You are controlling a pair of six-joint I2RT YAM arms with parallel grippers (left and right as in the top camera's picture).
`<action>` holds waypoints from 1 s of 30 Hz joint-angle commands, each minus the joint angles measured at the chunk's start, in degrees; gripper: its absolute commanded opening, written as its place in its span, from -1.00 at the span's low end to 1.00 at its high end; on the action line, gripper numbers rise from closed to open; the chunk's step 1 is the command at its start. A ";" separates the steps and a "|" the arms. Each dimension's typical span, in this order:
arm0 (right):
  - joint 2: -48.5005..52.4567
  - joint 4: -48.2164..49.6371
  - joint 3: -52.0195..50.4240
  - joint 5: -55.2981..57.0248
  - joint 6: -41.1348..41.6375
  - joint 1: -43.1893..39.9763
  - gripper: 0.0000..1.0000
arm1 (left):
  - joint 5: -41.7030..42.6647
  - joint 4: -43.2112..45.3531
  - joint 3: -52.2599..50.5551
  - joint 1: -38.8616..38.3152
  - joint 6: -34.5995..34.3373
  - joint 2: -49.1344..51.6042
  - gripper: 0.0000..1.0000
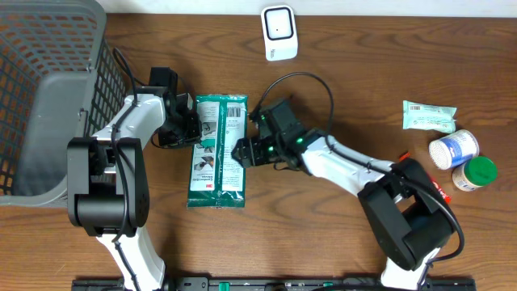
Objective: Scan the item barcode
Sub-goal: 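Grasp the green wipes packet edges with both grippers and shift it right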
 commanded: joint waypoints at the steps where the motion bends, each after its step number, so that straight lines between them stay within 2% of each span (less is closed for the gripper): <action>1: 1.75 0.74 0.00 2.29 7.15 1.95 0.56 | -4.22 0.13 -0.92 0.00 -0.48 1.70 -0.53; 5: 5.11 3.80 0.00 0.33 10.05 3.17 0.53 | -5.31 0.35 -1.31 0.00 -0.48 1.73 -0.53; 8: 7.50 8.68 0.00 -5.27 10.05 3.39 0.49 | -5.31 0.83 -1.99 0.00 -0.48 1.73 -0.53; 14: 8.31 18.08 0.00 -14.73 9.94 3.37 0.18 | -5.33 2.56 -4.04 0.00 -0.48 1.73 -0.53; 19: 8.28 21.51 0.00 -18.43 8.79 2.64 0.16 | -5.31 2.69 -4.22 0.02 -0.46 1.73 -0.53; 22: 8.31 21.86 0.00 -17.27 5.88 2.34 0.17 | -5.31 2.73 -4.22 0.00 -0.46 1.73 -0.53; 26: 8.31 21.31 0.00 -10.29 4.33 2.80 -0.12 | -5.31 2.71 -4.22 0.00 -0.46 1.73 -0.53; 30: 8.31 21.16 0.00 -6.01 3.78 4.39 -0.16 | -5.27 2.71 -4.22 0.00 -0.46 1.73 -0.53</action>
